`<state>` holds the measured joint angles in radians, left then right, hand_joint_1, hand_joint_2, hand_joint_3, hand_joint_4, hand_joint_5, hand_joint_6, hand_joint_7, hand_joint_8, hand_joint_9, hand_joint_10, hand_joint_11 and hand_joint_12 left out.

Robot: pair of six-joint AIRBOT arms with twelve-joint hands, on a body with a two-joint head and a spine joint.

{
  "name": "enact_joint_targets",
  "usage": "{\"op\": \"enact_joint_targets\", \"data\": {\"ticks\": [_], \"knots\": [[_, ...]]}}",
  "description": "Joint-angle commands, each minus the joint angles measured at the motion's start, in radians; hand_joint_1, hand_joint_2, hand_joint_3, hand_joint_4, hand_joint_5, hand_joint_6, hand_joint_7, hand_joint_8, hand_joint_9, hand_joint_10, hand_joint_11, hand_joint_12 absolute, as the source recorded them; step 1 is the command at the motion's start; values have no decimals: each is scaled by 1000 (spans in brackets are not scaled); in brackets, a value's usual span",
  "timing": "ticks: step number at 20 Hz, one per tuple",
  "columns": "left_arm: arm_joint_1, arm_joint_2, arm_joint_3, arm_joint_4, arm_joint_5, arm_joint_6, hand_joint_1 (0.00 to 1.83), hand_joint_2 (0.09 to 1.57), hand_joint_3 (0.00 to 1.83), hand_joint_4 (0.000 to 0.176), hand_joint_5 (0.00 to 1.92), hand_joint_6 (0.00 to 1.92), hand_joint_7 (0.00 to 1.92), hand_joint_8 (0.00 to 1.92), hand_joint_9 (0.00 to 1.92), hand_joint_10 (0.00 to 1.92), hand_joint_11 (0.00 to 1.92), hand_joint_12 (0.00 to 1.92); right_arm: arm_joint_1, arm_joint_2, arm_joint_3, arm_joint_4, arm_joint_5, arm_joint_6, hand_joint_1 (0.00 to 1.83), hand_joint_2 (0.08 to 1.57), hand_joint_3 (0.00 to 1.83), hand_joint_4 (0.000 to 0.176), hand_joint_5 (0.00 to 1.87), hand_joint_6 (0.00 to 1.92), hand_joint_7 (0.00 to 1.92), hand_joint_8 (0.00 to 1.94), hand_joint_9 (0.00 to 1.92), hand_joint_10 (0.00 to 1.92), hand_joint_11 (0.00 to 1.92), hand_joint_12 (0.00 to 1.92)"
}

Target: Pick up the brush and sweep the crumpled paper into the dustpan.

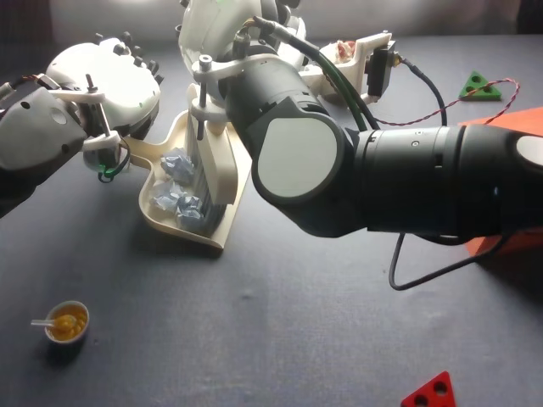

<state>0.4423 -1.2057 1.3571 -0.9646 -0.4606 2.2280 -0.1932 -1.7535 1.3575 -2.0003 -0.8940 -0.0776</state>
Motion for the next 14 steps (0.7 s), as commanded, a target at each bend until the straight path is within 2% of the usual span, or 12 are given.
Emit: {"op": "enact_joint_targets", "data": {"ticks": [1,2,4,5,7,8,9,10,11,12,13,14], "knots": [[-10,6,6,37,-84,5,1106,1088,0,0,1046,870,400,2,306,4,89,467,3,3,-11,-107,-40,-3,1582,1168,0,176,1057,1921,1154,1941,1232,1921,1278,1921],[-10,6,6,37,-85,5,1088,1092,1,26,1034,891,393,1,295,2,73,458,2,9,-20,-121,-47,-3,1594,1163,0,176,1055,1921,1154,1941,1230,1921,1276,1921],[-11,6,6,35,-85,5,1098,1093,0,0,1035,890,350,0,253,0,59,451,-1,37,-50,-141,-48,-3,1598,1163,0,176,1052,1921,1157,1941,1236,1921,1283,1921],[-11,6,6,35,-84,5,1075,1103,3,41,1011,929,331,2,229,1,32,443,-2,49,-61,-142,-46,-3,1590,1170,2,176,1047,1921,1153,1941,1231,1921,1278,1921],[-14,6,5,35,-84,5,1070,1107,3,49,1003,940,326,2,223,1,26,442,-8,89,-106,-145,-35,-3,1590,1172,2,175,1045,1921,1151,1941,1229,1921,1277,1921],[-14,6,4,35,-84,5,1070,1107,3,49,1003,940,326,2,223,1,26,442,-12,102,-120,-145,-35,-3,1590,1172,2,175,1045,1921,1151,1941,1229,1921,1277,1921],[-14,6,4,35,-84,5,1091,1105,1,0,1008,934,343,5,236,4,38,453,-16,116,-131,-145,-36,-3,1588,1163,0,176,1056,1921,1155,1941,1226,1921,1276,1921],[-14,7,3,35,-84,5,1067,1107,1,55,1004,941,332,5,230,3,41,458,-19,128,-139,-145,-36,-9,1593,1168,1,176,1054,1921,1155,1941,1234,1921,1291,1921],[-14,7,3,36,-84,5,1096,1099,1,0,1021,912,330,0,230,0,51,463,-21,139,-144,-146,-35,-13,1595,1170,1,175,1054,1921,1156,1941,1236,1921,1295,1921],[-15,7,3,36,-85,5,1096,1101,1,0,1019,915,327,0,225,0,37,456,-22,150,-147,-146,-30,-15,1586,1170,1,176,1055,1921,1162,1941,1239,1921,1293,1921],[-16,7,3,36,-86,5,1084,1099,0,24,1021,914,362,9,252,8,65,465,-23,159,-149,-146,-27,-14,1586,1158,0,176,1056,1921,1159,1941,1230,1921,1281,1921],[-17,7,4,36,-86,5,1089,1101,0,10,1018,918,361,5,249,4,65,466,-24,163,-149,-146,-27,-14,1588,1157,0,176,1048,1921,1153,1941,1219,1921,1267,1921]]}}
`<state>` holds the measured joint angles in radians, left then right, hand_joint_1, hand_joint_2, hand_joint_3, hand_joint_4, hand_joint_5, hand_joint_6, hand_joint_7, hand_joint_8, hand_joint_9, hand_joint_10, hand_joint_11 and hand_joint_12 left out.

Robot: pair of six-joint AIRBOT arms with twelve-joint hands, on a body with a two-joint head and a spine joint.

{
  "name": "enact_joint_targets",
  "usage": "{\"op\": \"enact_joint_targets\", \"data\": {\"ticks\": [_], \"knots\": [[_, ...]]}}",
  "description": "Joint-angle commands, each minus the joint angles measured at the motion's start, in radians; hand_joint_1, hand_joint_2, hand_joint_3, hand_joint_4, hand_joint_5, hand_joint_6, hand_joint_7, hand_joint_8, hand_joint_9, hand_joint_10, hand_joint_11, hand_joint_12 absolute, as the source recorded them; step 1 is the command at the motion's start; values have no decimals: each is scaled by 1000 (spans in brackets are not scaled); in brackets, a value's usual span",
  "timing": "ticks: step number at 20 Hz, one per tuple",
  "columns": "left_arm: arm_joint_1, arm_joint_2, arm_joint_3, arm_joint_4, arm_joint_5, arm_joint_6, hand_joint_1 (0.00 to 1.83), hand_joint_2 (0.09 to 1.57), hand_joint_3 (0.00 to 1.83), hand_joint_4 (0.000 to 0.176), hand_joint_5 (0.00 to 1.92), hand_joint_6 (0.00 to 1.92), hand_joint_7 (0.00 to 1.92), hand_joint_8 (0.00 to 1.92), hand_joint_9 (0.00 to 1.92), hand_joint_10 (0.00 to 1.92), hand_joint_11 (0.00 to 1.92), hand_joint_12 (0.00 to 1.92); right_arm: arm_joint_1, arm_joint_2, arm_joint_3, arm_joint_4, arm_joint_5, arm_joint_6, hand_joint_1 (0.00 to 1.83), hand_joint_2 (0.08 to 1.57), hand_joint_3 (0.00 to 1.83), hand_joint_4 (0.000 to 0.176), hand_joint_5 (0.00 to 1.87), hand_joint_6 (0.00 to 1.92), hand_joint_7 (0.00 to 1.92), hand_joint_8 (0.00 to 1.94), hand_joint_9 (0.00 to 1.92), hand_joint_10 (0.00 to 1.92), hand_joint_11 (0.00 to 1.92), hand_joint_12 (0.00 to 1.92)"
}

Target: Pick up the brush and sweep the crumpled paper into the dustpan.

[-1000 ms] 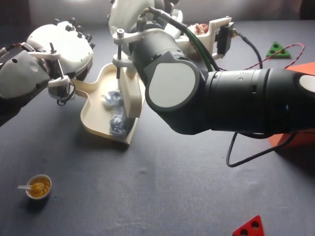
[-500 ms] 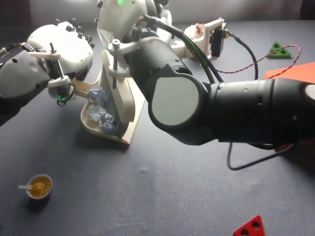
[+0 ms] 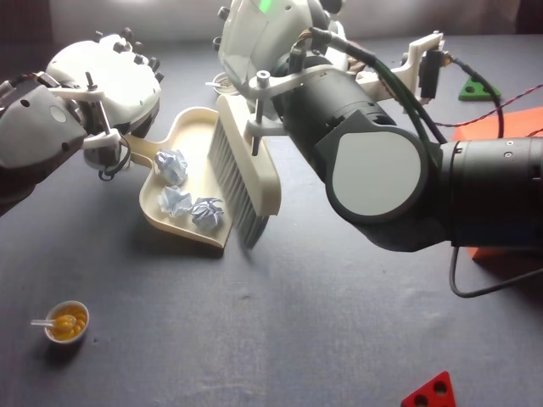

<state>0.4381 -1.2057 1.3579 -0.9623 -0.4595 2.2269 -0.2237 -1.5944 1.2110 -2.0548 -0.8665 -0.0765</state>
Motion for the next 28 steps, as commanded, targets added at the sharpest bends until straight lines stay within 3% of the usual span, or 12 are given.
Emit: {"op": "enact_joint_targets", "data": {"ticks": [1,5,6,8,9,20,22,23,25,26,27,28], "knots": [[-13,7,3,34,-87,6,1087,1108,2,2,1002,944,346,1,237,1,55,466,7,6,-1,-91,-54,-15,1576,1160,0,176,1050,1921,1156,1941,1222,1921,1262,1921],[-18,8,8,35,-88,6,1060,1109,1,70,997,952,363,3,259,4,71,478,11,12,13,-105,-54,-8,1596,1163,0,176,1072,1921,1171,1941,1243,1921,1267,1921],[-19,8,8,35,-88,6,1064,1109,0,62,999,949,364,2,260,3,71,475,14,16,11,-105,-54,-7,1594,1167,2,176,1074,1921,1167,1941,1242,1921,1273,1921],[-20,8,8,35,-87,6,1089,1102,0,9,1016,921,359,2,257,1,55,471,33,46,-15,-89,-56,-4,1597,1171,3,176,1053,1921,1151,1941,1219,1921,1267,1921],[-20,8,8,35,-88,6,1099,1094,0,0,1034,892,370,3,266,2,70,482,39,61,-32,-75,-56,-4,1575,1169,1,176,1059,1921,1158,1941,1217,1921,1247,1921],[-19,14,0,26,-91,6,1134,1080,0,0,1063,840,386,3,272,3,79,500,39,240,-178,59,-163,134,1568,1180,1,176,1047,1921,1142,1941,1206,1921,1245,1921],[-20,14,1,26,-93,6,1091,1110,2,0,991,958,371,0,278,6,92,491,19,271,-210,53,-170,161,1572,1172,0,176,1057,1921,1138,1941,1200,1921,1234,1921],[-20,14,1,25,-96,6,1072,1119,2,25,970,993,360,1,280,3,90,486,3,278,-223,38,-175,165,1578,1170,0,176,1060,1921,1138,1941,1197,1921,1231,1921],[-20,14,3,26,-95,6,1062,1121,1,46,964,1002,356,1,284,3,90,484,-33,286,-251,4,-185,166,1564,1168,0,176,1062,1921,1143,1941,1197,1921,1218,1921],[-20,14,3,27,-95,6,1044,1121,1,91,954,1016,335,2,282,1,85,478,-44,288,-264,-1,-188,166,1572,1174,0,176,1050,1921,1147,1941,1212,1921,1235,1921],[-20,15,3,27,-95,6,1044,1078,0,32,828,394,310,8,265,8,65,469,-55,289,-282,-1,-189,166,1550,1173,0,176,1053,1921,1152,1941,1214,1921,1236,1921],[-20,15,3,27,-96,6,1006,1087,0,40,805,128,270,5,236,4,37,462,-62,289,-292,-1,-191,164,1571,1176,1,176,1060,1921,1167,1941,1230,1921,1247,1921]]}}
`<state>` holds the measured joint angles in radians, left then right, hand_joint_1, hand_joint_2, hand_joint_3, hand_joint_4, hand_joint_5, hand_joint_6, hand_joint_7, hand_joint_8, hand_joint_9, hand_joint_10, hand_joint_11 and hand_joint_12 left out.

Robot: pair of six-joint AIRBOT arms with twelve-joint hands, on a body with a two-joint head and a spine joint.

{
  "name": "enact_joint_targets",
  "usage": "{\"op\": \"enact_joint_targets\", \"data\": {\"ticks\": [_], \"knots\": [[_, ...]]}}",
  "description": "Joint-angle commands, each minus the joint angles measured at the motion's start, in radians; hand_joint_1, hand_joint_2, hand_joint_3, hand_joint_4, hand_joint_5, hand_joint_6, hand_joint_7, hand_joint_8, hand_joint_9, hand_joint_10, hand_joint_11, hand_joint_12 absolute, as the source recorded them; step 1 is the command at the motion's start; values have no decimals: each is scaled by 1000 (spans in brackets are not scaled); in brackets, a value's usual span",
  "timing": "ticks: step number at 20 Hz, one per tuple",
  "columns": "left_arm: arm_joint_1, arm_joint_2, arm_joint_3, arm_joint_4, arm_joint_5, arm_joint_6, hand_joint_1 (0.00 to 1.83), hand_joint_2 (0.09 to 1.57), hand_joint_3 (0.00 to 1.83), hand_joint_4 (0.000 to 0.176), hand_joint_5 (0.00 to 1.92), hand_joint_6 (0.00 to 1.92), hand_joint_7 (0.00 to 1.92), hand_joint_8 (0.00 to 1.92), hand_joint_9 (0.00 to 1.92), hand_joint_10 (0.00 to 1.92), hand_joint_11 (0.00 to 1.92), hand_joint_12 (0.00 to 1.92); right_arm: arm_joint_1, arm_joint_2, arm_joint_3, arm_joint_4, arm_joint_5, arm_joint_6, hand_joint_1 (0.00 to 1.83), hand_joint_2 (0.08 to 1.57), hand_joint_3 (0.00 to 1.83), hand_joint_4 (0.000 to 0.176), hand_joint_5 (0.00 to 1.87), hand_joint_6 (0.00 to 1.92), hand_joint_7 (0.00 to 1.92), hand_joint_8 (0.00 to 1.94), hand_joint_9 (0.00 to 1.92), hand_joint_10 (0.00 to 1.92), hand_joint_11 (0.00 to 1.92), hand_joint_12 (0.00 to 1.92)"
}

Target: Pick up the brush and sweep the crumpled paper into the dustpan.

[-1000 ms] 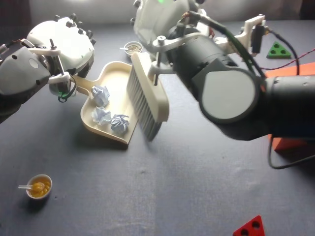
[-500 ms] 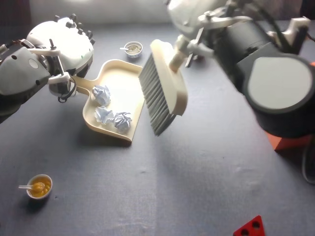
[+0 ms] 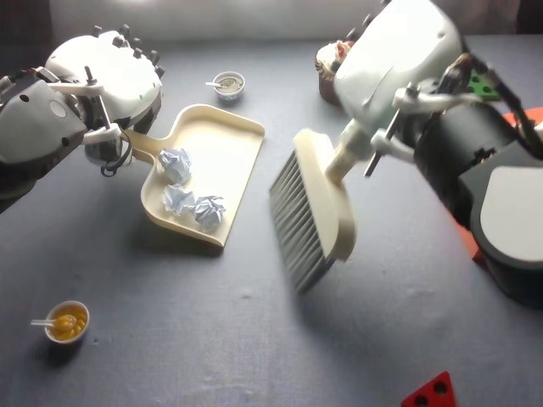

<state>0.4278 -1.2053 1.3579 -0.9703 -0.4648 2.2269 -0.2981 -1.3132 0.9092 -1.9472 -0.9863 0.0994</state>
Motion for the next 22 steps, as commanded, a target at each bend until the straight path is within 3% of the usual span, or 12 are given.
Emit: {"op": "enact_joint_targets", "data": {"ticks": [1,5,11,12,14,15,16,17,18,19,20,22], "knots": [[-10,14,4,35,-91,6,1003,1066,0,50,791,37,278,3,256,4,45,468,5,9,-6,-108,-72,-18,1554,1177,1,176,1064,1921,1172,1941,1228,1921,1233,1921],[-12,14,3,35,-92,6,935,1019,0,110,537,0,301,8,267,5,43,469,-24,18,-34,-140,-78,-37,1567,1165,0,176,1066,1921,1156,1941,1216,1921,1227,1921],[-16,14,3,34,-95,6,921,1007,0,116,456,5,282,0,254,0,27,458,-44,27,-35,-165,-105,-91,1397,1161,0,162,984,1921,1084,1941,1211,1921,1239,1921],[-17,14,3,35,-96,6,921,1001,0,101,483,14,280,0,257,1,44,464,-44,27,-39,-159,-105,-102,1203,1019,0,0,916,1617,976,1941,1069,1921,1131,1921],[-18,14,2,35,-97,6,906,987,0,100,534,7,317,3,271,0,56,452,-44,28,-51,-124,-105,-145,927,864,0,0,607,1899,656,1941,613,1921,570,1921],[-19,14,2,35,-97,6,907,986,0,100,536,7,319,3,271,0,56,450,-44,28,-55,-104,-105,-163,915,856,0,0,579,1917,636,1941,582,1921,521,1921],[-21,14,3,37,-97,6,885,989,0,94,540,7,312,2,276,3,65,450,-44,28,-59,-83,-104,-177,749,846,0,0,431,1311,401,1614,315,1743,143,1921],[-24,14,4,38,-96,6,871,992,1,96,541,6,305,0,273,1,70,452,-44,29,-61,-59,-103,-190,690,849,0,0,415,818,351,1188,281,1428,93,1753],[-29,15,4,41,-93,6,863,993,1,98,547,8,318,6,278,3,78,454,-44,33,-62,-41,-101,-197,606,826,0,0,482,351,494,495,417,763,136,1365],[-35,16,5,42,-88,6,863,993,1,98,547,8,318,6,278,3,78,454,-41,36,-63,-22,-100,-206,606,826,0,0,482,351,494,495,417,763,136,1365],[-43,18,4,42,-87,6,840,994,2,99,566,13,330,9,291,7,102,461,-35,37,-63,-2,-100,-217,470,828,0,0,405,22,486,33,498,93,236,785],[-61,21,1,34,-82,6,809,1009,7,105,552,4,319,2,274,0,85,450,-21,43,-71,33,-98,-230,450,805,1,0,282,5,340,6,343,3,255,282]]}}
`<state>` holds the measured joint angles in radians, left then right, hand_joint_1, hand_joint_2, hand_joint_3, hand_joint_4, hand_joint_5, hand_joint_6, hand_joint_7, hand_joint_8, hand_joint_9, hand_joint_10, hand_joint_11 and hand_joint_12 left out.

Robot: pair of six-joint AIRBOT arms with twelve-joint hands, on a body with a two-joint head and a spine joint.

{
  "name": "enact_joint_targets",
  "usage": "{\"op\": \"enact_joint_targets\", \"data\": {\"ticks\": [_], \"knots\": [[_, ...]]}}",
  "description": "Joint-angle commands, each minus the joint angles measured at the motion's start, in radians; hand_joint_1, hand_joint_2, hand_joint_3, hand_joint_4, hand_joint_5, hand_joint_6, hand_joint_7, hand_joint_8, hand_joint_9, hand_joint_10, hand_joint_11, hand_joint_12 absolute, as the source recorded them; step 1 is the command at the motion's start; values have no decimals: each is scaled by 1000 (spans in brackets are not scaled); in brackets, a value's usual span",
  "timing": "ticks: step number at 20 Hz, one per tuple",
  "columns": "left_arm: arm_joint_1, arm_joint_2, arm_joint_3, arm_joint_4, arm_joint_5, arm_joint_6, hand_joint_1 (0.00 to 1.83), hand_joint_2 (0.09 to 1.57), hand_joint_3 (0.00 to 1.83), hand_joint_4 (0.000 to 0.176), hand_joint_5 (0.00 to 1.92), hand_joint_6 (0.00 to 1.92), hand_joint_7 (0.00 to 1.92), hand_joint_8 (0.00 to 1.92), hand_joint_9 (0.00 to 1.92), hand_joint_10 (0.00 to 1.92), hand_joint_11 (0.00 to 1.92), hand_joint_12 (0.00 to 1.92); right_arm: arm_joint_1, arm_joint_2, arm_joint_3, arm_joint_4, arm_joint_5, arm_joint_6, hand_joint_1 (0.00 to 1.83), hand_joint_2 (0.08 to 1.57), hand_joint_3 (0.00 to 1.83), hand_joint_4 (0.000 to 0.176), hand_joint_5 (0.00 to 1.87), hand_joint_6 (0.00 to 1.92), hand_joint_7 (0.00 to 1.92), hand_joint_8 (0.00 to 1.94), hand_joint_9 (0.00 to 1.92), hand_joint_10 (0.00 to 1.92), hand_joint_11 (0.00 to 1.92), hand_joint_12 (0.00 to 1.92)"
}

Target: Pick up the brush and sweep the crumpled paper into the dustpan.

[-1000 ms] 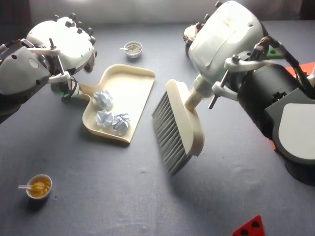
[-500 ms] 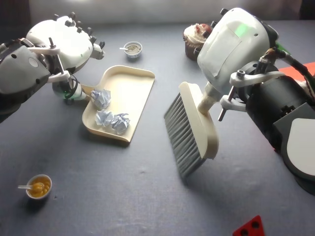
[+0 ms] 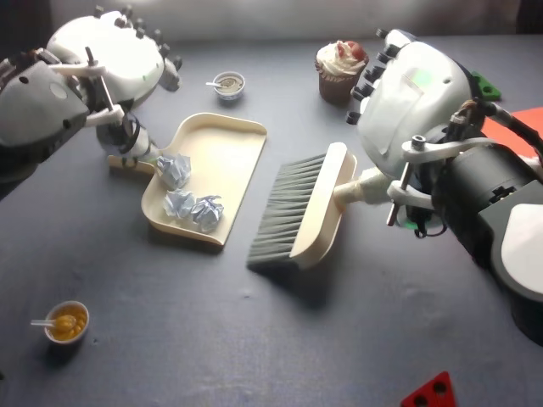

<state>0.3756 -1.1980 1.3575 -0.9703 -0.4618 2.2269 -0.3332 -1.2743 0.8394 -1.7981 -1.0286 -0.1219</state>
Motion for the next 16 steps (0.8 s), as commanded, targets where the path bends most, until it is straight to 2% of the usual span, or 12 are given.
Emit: {"op": "enact_joint_targets", "data": {"ticks": [1,2,4,5,6,7,8,10,12,14,15,16], "knots": [[-18,15,0,29,-84,7,790,1015,8,113,539,0,311,0,264,0,76,444,21,6,-9,-97,-55,-27,491,794,1,0,257,2,304,3,296,1,253,140],[-29,16,-3,13,-79,25,803,1009,4,106,547,4,323,5,270,3,82,444,25,7,-15,-76,-55,-52,473,776,1,0,223,0,272,1,262,0,249,67],[-51,17,-5,-5,-71,40,800,1008,3,108,542,1,314,0,261,0,73,436,36,13,-29,-28,-55,-80,391,776,3,0,151,0,209,0,209,0,219,32],[-67,19,-5,-6,-61,40,822,1004,0,98,558,7,321,4,267,3,74,434,43,19,-36,-7,-55,-80,370,774,2,0,134,0,186,0,194,0,223,31],[-78,20,-5,-6,-51,41,822,1004,0,98,558,7,321,4,267,3,74,434,49,23,-41,5,-55,-81,370,774,2,0,134,0,186,0,194,0,223,31],[-97,23,-8,-12,-38,53,791,1017,5,108,525,3,318,5,271,6,73,429,61,32,-47,27,-55,-81,340,789,7,0,78,0,121,0,129,0,169,6],[-108,26,-12,-14,-30,53,822,1010,1,96,538,7,326,7,276,7,82,430,70,39,-50,51,-55,-81,313,806,13,0,58,0,91,0,99,0,140,1],[-122,30,-20,-26,-26,53,829,1006,0,98,564,12,354,11,307,13,122,440,79,55,-54,95,-50,-73,311,803,8,0,86,12,123,14,128,13,160,11],[-137,36,-29,-33,-23,53,820,1018,3,98,548,2,331,0,298,5,123,434,79,90,-64,101,7,-16,319,801,4,0,68,2,110,6,110,4,146,5],[-144,44,-38,-33,-17,53,822,1007,0,96,553,4,344,5,305,6,133,433,89,159,-89,82,150,93,319,815,8,0,71,3,104,2,108,2,140,2],[-147,54,-49,-33,-17,53,824,1005,0,95,554,4,342,3,305,5,134,432,92,201,-106,19,234,159,321,818,9,0,70,2,101,0,105,0,135,0],[-148,58,-57,-34,-21,53,805,1011,0,104,533,1,319,0,285,1,124,428,92,228,-116,-26,281,197,313,818,7,0,79,5,115,6,122,7,147,6]]}}
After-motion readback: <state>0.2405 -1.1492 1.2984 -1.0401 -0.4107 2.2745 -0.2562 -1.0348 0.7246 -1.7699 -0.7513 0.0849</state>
